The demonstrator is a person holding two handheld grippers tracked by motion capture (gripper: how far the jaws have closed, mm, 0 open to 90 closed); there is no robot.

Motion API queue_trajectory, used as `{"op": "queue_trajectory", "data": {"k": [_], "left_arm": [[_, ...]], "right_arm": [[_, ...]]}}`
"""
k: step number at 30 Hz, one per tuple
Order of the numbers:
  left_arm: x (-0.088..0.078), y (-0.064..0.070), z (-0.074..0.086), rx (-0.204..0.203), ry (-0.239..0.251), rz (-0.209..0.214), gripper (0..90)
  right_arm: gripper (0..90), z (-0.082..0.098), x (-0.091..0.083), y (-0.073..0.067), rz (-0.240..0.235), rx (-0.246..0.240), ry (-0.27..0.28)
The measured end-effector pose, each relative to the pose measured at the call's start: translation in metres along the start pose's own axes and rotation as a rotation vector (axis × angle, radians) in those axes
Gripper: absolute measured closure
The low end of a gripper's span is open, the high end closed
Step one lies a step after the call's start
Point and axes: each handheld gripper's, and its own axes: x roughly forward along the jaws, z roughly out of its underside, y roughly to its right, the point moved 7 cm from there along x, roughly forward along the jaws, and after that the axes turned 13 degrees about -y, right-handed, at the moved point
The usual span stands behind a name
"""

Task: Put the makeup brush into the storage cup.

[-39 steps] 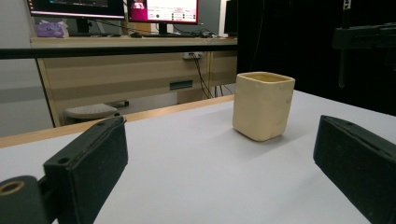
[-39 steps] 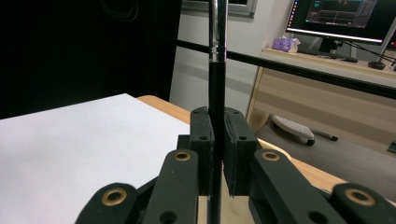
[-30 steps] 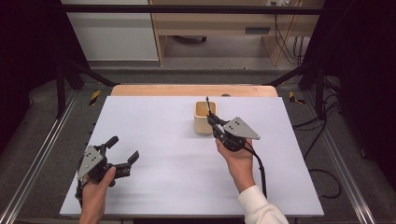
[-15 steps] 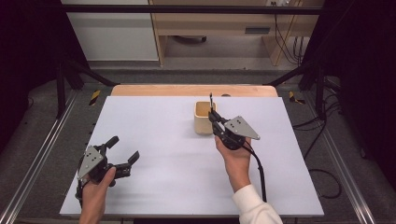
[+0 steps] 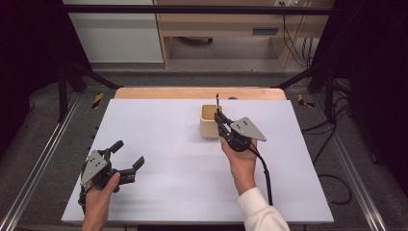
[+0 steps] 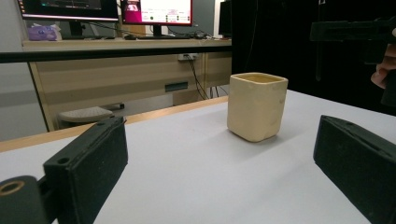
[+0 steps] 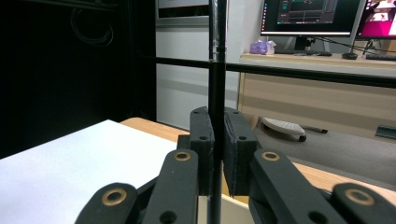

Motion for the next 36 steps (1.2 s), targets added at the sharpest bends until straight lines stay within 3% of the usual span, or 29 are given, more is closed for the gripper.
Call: {"op": "queue_trajectory", "data": {"k": [10, 18, 36], "left_arm": [[0.001, 0.002, 0.000, 0.003, 0.002, 0.013, 2.7], [0.001, 0.003, 0.000, 0.007, 0.007, 0.031, 2.8], [0.001, 0.004, -0.001, 0.011, 0.020, 0.045, 2.8]], "right_arm": [[83.6, -0.005, 0.003, 0.000, 0.002, 0.002, -0.005], [83.6, -0.011, 0.008, 0.000, 0.005, -0.026, -0.005], [83.6, -0.018, 0.017, 0.002, -0.001, 0.004, 0.016]]}}
